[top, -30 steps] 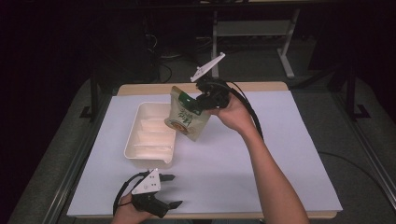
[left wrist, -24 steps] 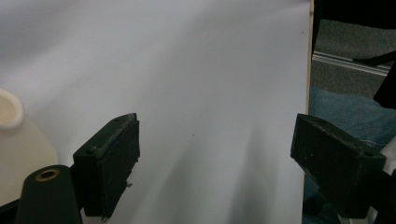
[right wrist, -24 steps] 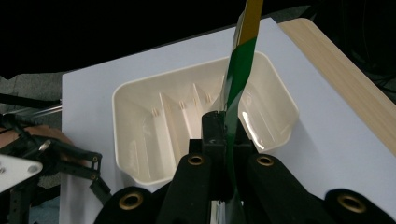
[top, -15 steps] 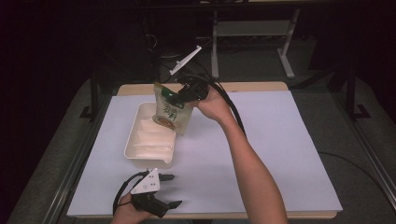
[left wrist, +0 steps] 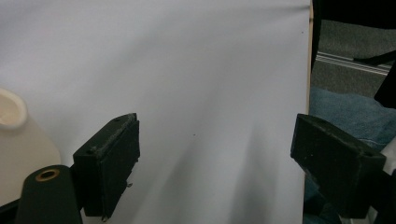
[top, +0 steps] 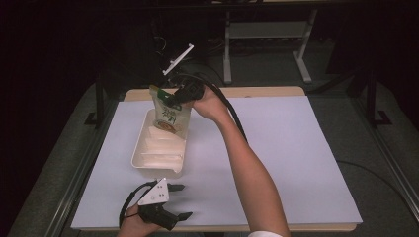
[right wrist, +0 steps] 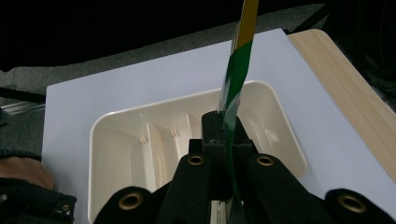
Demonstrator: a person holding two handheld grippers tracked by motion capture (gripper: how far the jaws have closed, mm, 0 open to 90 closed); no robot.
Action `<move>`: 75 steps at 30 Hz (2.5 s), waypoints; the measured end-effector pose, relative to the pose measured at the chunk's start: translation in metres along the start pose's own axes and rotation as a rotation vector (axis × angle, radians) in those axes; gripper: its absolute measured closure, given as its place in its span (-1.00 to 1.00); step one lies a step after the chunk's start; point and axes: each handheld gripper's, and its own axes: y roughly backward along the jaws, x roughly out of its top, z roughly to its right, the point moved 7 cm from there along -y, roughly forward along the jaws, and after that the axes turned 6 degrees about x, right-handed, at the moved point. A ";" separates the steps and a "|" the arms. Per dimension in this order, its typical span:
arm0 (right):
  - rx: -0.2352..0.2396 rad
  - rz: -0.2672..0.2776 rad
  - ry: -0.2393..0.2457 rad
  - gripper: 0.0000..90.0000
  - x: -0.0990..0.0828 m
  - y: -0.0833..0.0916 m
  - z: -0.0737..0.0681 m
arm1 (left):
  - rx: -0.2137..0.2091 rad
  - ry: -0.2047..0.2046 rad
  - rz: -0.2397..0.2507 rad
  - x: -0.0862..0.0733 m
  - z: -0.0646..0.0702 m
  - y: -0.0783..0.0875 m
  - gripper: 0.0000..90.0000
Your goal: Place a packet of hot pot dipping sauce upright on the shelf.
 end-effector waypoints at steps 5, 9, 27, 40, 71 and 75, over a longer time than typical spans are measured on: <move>0.010 -0.013 0.010 0.99 0.005 -0.011 0.003 | 0.000 0.003 0.002 0.000 0.000 0.000 -0.66; 0.014 -0.028 0.016 0.99 0.005 -0.022 0.003 | -0.001 0.004 0.006 0.000 0.000 0.000 -0.66; 0.083 -0.053 -0.011 0.98 -0.006 -0.056 0.006 | -0.003 0.004 0.010 0.001 -0.001 0.000 -0.66; 0.088 -0.069 -0.087 0.75 -0.021 -0.069 0.018 | -0.002 0.001 0.005 0.001 -0.001 0.000 -0.66; -0.033 0.030 -0.201 0.17 -0.060 -0.012 0.035 | -0.004 -0.003 -0.002 0.001 0.001 -0.003 -0.66; -0.040 0.038 -0.211 0.14 -0.066 -0.006 0.036 | -0.003 -0.002 -0.003 0.001 0.001 -0.003 -0.66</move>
